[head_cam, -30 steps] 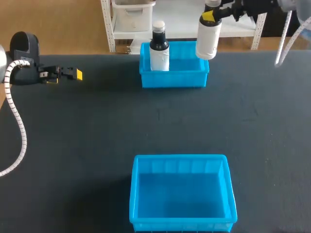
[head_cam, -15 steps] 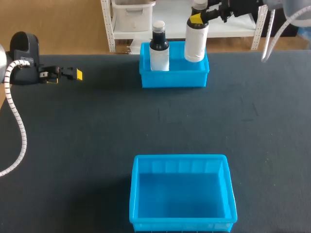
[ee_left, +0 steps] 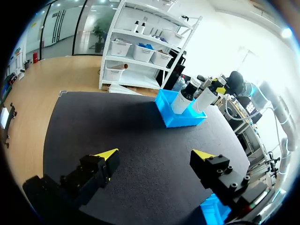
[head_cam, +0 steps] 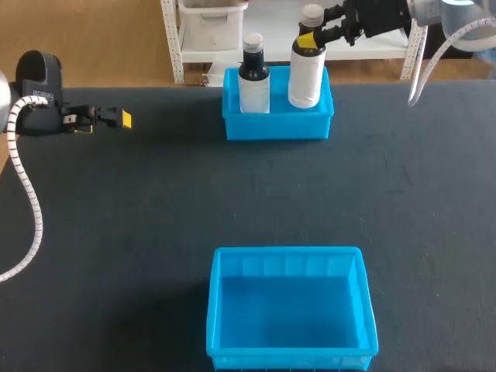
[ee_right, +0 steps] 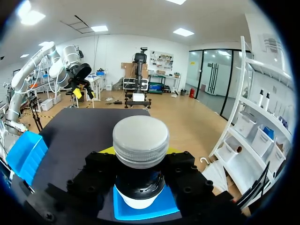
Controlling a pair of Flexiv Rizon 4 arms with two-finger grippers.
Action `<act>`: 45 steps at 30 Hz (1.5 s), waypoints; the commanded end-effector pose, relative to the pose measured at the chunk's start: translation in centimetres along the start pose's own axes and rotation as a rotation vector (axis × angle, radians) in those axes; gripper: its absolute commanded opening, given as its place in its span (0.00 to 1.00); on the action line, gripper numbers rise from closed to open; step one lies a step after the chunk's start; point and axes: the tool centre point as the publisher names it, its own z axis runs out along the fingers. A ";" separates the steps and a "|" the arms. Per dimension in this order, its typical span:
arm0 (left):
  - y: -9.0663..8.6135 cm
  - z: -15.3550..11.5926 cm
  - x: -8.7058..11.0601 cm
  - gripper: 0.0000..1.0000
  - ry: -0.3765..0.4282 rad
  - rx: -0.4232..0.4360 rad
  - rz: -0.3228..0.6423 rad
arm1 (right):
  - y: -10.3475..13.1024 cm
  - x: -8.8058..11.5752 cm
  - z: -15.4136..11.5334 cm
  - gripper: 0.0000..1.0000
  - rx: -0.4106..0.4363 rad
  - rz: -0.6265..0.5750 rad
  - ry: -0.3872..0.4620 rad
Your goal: Pick up the bottle, and place it in the far bin if it is heavy, or in the near bin if it is light.
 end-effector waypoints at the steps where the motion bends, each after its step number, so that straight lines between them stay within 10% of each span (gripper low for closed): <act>1: 0.0 0.0 0.0 1.00 0.000 0.000 0.000 | -0.1 0.2 0.4 0.00 -0.004 -0.001 -0.002; 45: 0.0 0.0 0.0 1.00 0.000 0.000 0.000 | -0.5 3.8 2.6 0.00 -0.030 0.028 0.015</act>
